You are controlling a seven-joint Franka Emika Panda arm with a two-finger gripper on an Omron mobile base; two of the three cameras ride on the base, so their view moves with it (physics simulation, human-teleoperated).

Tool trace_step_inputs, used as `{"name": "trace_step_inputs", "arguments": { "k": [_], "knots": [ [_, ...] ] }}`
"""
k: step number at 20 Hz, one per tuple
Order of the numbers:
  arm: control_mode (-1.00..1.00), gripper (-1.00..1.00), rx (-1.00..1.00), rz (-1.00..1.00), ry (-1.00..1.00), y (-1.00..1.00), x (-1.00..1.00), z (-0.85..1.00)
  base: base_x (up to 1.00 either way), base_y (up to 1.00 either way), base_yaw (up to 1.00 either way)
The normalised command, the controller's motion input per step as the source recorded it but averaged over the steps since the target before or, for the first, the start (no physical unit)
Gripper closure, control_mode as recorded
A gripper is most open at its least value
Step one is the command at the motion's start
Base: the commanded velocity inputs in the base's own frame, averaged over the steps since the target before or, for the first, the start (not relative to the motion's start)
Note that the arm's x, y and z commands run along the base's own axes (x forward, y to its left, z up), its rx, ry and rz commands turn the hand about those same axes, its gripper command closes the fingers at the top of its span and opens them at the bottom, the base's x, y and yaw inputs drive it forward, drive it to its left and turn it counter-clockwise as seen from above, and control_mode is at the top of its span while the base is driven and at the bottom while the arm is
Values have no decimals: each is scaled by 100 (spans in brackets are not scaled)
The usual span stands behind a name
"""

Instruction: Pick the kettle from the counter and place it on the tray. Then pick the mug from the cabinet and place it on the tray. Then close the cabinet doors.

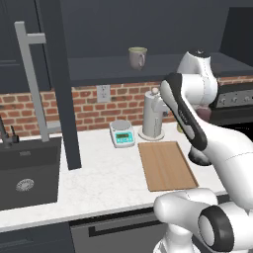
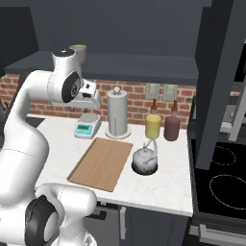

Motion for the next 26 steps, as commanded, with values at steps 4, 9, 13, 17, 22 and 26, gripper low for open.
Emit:
{"name": "trace_step_inputs", "arguments": {
  "k": [4,9,13,17,22,26],
  "knots": [
    [-100,-100,0,0,0,-16,0,-21,0,0,0],
    [-100,-100,2,0,0,-87,0,-62,0,0,0],
    [-100,-100,11,1,-3,-100,0,-63,0,0,0],
    [-100,-100,23,5,-2,-99,3,-42,0,0,0],
    [-100,-100,24,2,0,-71,2,-2,0,0,0],
    [-100,-100,7,0,0,-37,5,0,0,0,0]
  ]
}}
